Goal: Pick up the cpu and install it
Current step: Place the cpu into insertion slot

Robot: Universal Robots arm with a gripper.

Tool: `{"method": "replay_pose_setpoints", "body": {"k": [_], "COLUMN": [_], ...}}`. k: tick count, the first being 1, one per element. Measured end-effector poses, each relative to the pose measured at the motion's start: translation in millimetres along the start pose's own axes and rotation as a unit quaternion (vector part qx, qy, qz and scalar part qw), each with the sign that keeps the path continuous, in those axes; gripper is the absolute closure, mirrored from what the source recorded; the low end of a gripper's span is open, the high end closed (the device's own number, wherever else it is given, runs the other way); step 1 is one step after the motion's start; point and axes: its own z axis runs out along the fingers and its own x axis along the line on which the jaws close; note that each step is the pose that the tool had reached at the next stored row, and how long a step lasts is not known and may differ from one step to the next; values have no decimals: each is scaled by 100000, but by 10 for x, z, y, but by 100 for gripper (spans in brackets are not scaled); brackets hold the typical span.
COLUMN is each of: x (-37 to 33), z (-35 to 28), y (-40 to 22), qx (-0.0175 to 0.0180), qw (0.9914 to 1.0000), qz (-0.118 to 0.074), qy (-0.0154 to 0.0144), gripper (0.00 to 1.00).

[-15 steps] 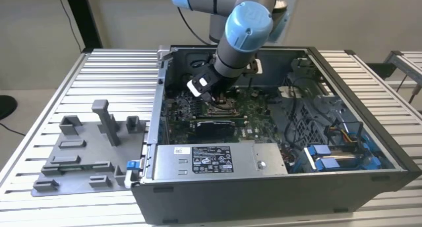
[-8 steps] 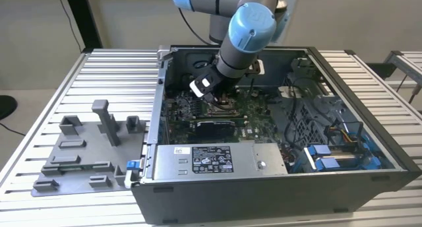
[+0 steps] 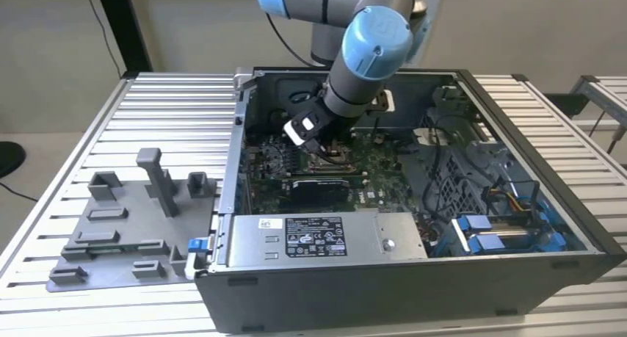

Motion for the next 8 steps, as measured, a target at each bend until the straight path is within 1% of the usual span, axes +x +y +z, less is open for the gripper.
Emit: {"method": "replay_pose_setpoints", "body": {"k": [8], "x": [-11], "z": [13], "y": [42], "qx": [1], "qw": [100000], "qz": [3], "qy": [0], "gripper": [100]}}
